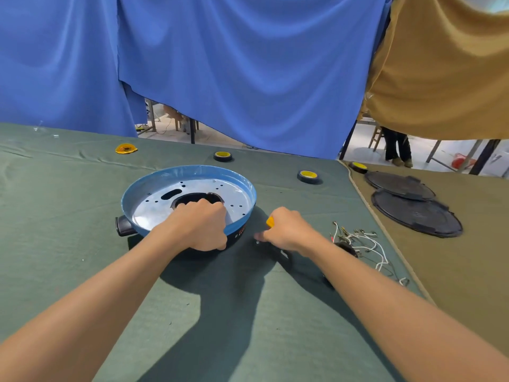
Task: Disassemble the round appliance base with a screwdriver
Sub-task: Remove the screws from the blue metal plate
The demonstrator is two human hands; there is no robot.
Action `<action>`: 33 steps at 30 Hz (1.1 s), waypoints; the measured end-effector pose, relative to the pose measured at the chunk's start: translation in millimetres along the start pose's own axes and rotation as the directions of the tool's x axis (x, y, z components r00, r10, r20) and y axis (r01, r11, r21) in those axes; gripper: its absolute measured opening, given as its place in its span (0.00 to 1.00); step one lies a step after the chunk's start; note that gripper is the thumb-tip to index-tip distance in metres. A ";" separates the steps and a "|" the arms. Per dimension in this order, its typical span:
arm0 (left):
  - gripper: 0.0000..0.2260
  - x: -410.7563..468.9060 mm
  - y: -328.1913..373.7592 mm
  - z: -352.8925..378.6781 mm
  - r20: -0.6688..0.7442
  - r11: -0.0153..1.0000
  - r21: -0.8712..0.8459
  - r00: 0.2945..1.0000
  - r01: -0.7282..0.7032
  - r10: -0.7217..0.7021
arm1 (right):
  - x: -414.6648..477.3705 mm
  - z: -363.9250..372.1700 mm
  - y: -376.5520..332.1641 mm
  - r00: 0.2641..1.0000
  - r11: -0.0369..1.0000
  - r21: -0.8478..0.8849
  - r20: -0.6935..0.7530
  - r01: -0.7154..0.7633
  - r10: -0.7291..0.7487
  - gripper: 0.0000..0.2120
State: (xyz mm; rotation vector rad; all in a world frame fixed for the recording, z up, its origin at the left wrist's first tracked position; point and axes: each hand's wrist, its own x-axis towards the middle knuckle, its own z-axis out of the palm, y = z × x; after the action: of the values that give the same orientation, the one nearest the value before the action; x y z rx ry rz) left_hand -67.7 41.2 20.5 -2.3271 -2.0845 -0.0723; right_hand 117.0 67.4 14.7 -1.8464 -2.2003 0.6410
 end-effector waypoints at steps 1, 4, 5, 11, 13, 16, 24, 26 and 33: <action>0.20 -0.1 0.0 0.4 -0.004 1.000 0.004 1.000 0.001 -0.001 | -0.1 4.0 -2.3 1.000 1.000 0.017 -0.012 -0.005 0.005 0.23; 0.23 -1.3 -0.2 2.0 -0.011 1.000 0.021 1.000 0.000 0.000 | -0.9 10.8 -8.6 0.999 0.998 0.059 -0.032 -0.010 0.012 0.17; 0.24 -1.6 -0.5 2.5 -0.013 1.000 0.028 1.000 0.001 -0.001 | -2.1 11.6 -10.0 0.999 0.999 0.041 -0.042 -0.004 0.005 0.15; 0.21 -2.2 -2.9 5.5 -0.023 0.999 0.034 1.000 -0.013 0.013 | -3.3 -0.6 -0.8 0.997 0.998 -0.046 -0.055 0.045 -0.047 0.07; 0.22 -3.0 -3.1 5.4 -0.027 0.999 0.040 0.999 -0.017 0.018 | -3.3 -9.3 8.9 0.996 0.995 -0.095 -0.076 0.044 -0.051 0.05; 0.23 -4.9 -3.5 5.3 -0.019 0.998 0.048 0.999 -0.034 0.035 | -4.2 -20.7 24.3 0.995 0.981 -0.191 -0.084 0.040 -0.057 0.04; 0.21 -12.4 -3.9 4.3 -0.008 0.989 0.106 0.995 -0.102 0.103 | -3.6 -40.2 50.3 0.994 0.966 -0.245 -0.054 0.081 -0.097 0.12; 0.21 -15.5 -3.0 2.8 0.004 0.986 0.112 0.992 -0.126 0.126 | -2.9 -49.0 47.9 0.988 0.990 -0.126 -0.131 0.060 -0.077 0.19; 0.25 -37.2 3.5 -5.0 0.079 0.963 0.118 0.969 -0.242 0.234 | 1.1 -50.5 16.8 0.960 0.987 0.115 -0.271 0.108 -0.074 0.19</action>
State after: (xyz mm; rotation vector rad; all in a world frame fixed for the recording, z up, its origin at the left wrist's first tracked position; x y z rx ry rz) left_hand -68.4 3.7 23.9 -2.5101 -1.7581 0.1366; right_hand 152.7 80.7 51.9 -1.6495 -2.0070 0.4730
